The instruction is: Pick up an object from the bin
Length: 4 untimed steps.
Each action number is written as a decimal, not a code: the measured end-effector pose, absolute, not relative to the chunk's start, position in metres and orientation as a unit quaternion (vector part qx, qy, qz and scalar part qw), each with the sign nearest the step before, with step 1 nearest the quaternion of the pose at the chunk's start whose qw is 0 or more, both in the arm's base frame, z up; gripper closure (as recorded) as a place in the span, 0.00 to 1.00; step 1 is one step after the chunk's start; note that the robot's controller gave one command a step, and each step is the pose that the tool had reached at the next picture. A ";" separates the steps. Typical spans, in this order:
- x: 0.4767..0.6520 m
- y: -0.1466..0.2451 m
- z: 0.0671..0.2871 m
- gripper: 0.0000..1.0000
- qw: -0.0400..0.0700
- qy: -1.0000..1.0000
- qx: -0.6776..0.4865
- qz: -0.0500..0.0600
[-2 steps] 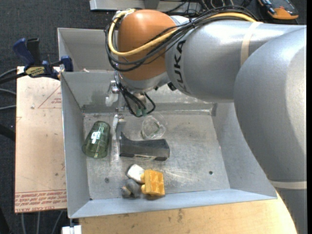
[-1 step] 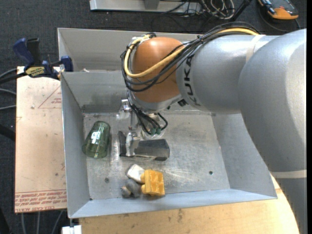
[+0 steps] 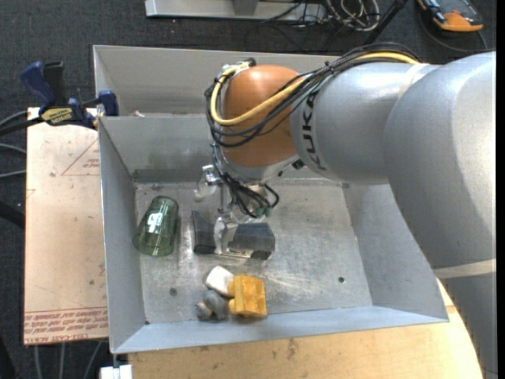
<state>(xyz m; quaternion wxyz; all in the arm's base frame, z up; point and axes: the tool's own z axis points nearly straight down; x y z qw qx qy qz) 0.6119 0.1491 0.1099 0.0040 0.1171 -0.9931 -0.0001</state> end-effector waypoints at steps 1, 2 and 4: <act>0.619 0.119 0.126 0.00 0.000 -0.979 0.204 -0.002; 0.620 0.109 0.128 0.00 0.000 -0.978 0.210 -0.001; 0.585 0.105 0.094 0.00 -0.003 -0.943 0.334 0.000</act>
Offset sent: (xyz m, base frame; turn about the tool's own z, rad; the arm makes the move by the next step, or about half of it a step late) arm 0.0086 -0.0640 -0.0307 -0.1026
